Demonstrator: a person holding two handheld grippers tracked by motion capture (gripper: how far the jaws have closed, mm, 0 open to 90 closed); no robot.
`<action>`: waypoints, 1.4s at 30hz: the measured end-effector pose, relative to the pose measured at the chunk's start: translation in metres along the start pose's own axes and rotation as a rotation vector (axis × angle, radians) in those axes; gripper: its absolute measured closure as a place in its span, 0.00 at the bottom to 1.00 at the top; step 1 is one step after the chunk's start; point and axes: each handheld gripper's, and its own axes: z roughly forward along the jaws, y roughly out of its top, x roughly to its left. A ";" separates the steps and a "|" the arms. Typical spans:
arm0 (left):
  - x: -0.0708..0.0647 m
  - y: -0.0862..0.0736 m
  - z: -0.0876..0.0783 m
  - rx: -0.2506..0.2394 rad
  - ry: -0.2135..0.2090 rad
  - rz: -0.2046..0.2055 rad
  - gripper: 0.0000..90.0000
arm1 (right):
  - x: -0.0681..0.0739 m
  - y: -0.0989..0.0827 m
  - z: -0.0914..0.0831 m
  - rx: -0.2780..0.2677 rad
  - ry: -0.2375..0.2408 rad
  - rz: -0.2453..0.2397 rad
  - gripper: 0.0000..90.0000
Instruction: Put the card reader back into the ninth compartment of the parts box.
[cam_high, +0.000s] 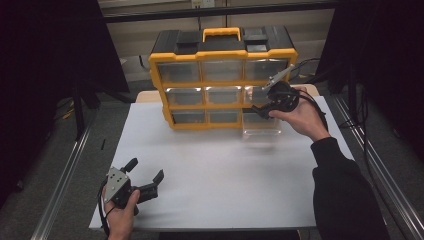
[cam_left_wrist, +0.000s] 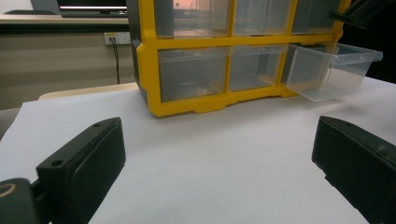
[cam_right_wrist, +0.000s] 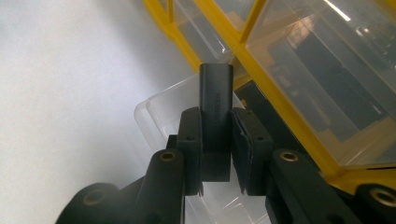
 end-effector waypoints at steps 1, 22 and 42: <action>0.000 0.000 0.000 0.000 0.000 0.000 0.03 | 0.000 0.000 0.001 0.004 0.002 -0.001 0.82; 0.000 0.000 0.000 -0.001 0.002 0.002 0.03 | -0.012 -0.014 0.019 0.068 0.024 0.034 0.82; 0.000 0.000 0.000 -0.009 -0.002 -0.009 0.03 | -0.012 -0.021 0.032 0.123 0.028 0.037 0.82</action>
